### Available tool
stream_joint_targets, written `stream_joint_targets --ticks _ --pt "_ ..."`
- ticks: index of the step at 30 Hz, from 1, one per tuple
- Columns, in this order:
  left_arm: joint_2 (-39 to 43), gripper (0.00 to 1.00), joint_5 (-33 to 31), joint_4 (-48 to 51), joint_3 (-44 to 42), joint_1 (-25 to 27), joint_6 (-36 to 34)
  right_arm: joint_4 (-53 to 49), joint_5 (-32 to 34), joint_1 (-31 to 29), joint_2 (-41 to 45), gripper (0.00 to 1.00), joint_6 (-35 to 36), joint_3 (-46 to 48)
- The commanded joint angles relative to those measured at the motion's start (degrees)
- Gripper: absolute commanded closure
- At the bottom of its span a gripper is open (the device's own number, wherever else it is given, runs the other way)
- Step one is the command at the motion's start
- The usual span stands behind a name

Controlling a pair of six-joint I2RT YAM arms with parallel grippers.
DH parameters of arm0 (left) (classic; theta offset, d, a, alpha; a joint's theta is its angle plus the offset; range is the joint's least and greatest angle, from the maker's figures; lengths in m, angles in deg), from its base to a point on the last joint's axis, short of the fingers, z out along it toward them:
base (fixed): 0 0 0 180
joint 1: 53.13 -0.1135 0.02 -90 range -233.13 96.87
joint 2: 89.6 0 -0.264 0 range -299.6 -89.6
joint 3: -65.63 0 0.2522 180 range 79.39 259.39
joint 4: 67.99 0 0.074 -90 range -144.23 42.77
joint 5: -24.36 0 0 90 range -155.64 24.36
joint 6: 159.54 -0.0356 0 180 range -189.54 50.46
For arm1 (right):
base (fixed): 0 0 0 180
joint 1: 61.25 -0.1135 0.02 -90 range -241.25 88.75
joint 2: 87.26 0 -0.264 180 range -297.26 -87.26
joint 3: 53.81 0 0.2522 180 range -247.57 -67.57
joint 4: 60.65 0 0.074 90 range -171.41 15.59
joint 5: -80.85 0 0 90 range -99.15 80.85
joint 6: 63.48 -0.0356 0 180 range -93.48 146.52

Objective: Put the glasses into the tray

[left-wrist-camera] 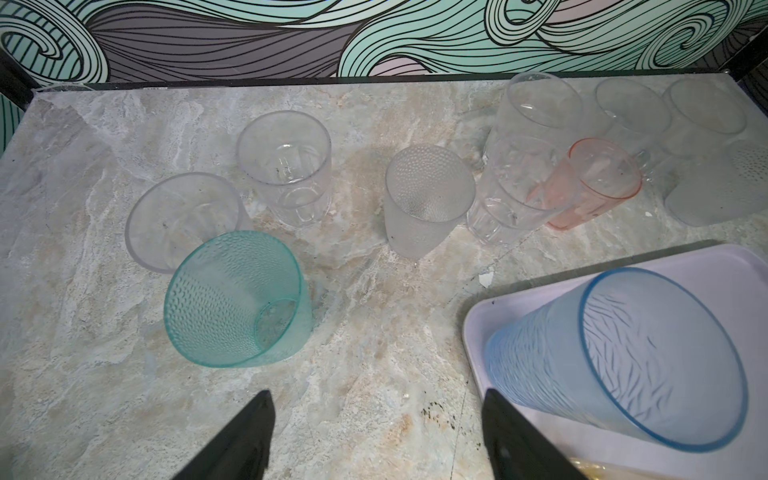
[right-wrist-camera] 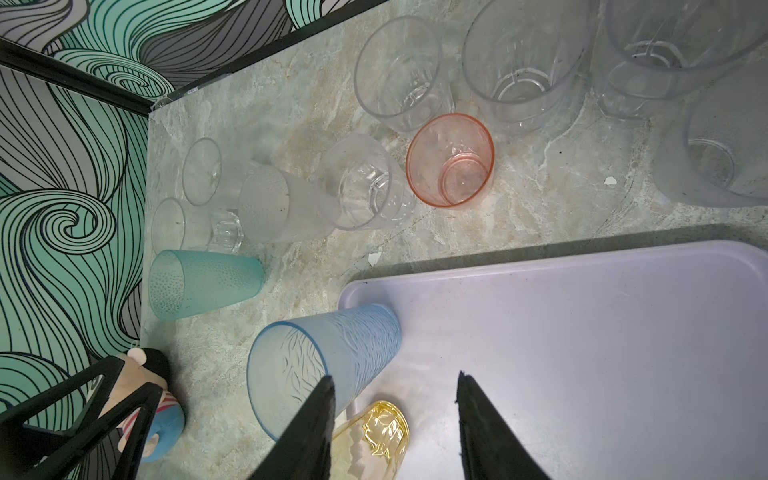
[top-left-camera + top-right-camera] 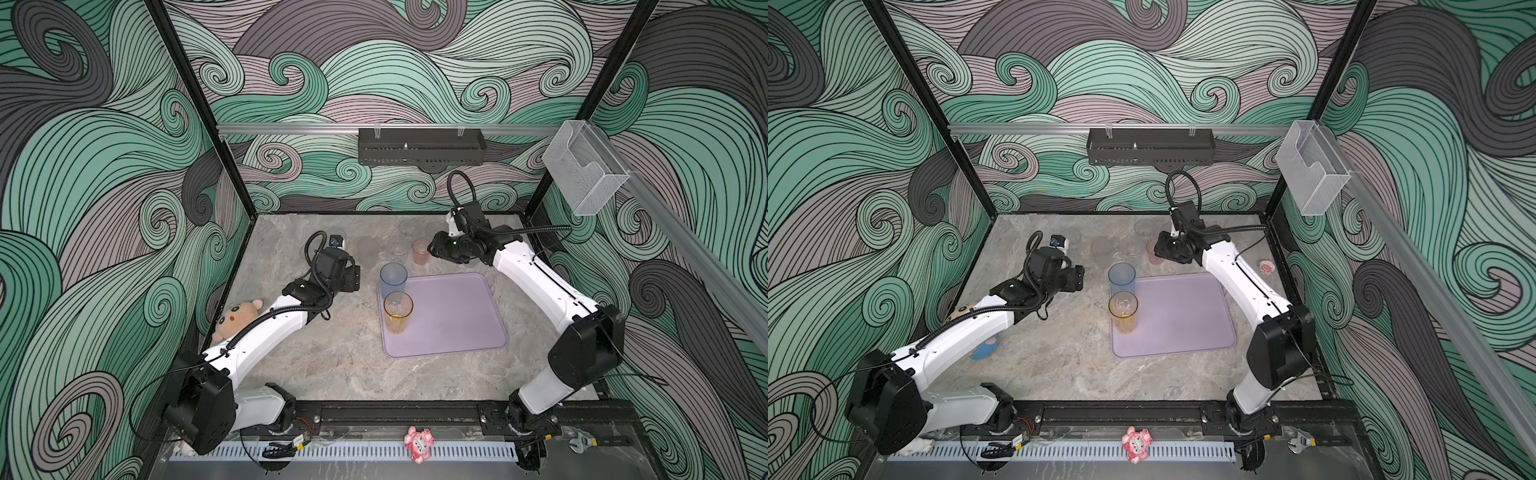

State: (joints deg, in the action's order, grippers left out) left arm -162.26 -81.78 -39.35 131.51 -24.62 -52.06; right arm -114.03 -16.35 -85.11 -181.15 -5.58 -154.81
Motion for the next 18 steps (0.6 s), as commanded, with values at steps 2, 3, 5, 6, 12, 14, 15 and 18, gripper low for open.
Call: stream_joint_targets --ticks 2,3,5,6,12,14,15,18 --pt "1.07 0.21 -0.36 -0.48 -1.53 -1.58 0.83 0.74 1.72 0.37 -2.71 0.51 -0.3 -3.12" --pt "1.04 0.21 0.15 -0.55 -1.64 -1.62 0.5 0.76 1.51 0.38 -3.51 0.51 -0.29 -3.73" --pt "0.94 0.21 0.58 -0.42 -1.73 -1.61 0.47 0.09 1.92 0.33 -5.17 0.51 -0.15 -4.98" --pt "0.94 0.21 0.77 -0.41 -1.92 -1.66 0.46 -0.11 2.01 0.39 -5.93 0.51 0.01 -5.66" --pt "1.08 0.21 -1.74 0.0 -2.24 -1.78 0.48 -0.37 1.42 0.35 -8.56 0.51 0.11 -7.85" --pt "0.77 0.21 -0.88 1.67 -0.58 -3.4 2.2 -0.21 1.03 0.04 -8.85 0.51 -0.11 -7.85" --pt "0.41 0.21 1.31 3.23 0.75 -4.97 3.75 -0.1 1.05 -0.12 -8.85 0.51 -0.22 -7.77" --pt "-2.6 0.29 8.21 10.25 7.22 -11.48 8.77 0.2 1.39 -0.99 -8.45 0.51 -0.22 -7.18"
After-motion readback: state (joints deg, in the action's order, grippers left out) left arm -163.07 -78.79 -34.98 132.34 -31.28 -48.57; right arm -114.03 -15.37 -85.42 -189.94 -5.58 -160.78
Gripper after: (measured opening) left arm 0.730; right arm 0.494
